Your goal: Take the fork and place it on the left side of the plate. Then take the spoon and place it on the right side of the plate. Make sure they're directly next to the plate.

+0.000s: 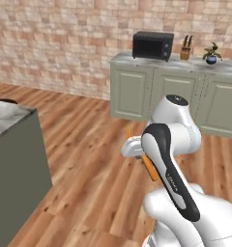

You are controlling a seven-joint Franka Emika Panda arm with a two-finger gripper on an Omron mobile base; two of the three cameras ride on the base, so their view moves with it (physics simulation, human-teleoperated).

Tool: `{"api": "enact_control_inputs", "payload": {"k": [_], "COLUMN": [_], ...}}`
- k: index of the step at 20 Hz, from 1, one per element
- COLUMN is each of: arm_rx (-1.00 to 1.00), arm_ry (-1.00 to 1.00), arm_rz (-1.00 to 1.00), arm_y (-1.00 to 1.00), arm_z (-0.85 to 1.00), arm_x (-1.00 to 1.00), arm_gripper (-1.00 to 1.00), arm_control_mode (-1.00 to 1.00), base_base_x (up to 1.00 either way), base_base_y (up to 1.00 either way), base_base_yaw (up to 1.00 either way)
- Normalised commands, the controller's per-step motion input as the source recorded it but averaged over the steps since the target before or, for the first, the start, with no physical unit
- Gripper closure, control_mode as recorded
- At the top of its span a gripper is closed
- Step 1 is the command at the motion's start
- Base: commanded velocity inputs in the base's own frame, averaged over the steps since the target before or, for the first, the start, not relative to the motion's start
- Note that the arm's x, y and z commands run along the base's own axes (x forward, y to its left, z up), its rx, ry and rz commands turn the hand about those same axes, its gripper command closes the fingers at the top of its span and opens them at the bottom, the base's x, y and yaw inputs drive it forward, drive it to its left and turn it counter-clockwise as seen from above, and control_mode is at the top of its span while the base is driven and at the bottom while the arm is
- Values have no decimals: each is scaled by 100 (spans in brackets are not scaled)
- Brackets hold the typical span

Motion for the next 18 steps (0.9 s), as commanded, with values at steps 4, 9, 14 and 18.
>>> {"api": "enact_control_inputs", "payload": {"k": [4, 9, 14, 18], "arm_rx": [0, 0, 0, 0], "arm_ry": [0, 0, 0, 0], "arm_rz": [0, 0, 0, 0], "arm_y": [0, 0, 0, 0], "arm_z": [0, 0, 0, 0], "arm_x": [0, 0, 0, 0], "arm_gripper": [100, 100, 100, 100], "arm_control_mode": [100, 100, 100, 100], "base_base_x": [94, 94, 94, 94], "base_base_y": [0, 0, 3, 3], "base_base_yaw": [0, 0, 0, 0]}}
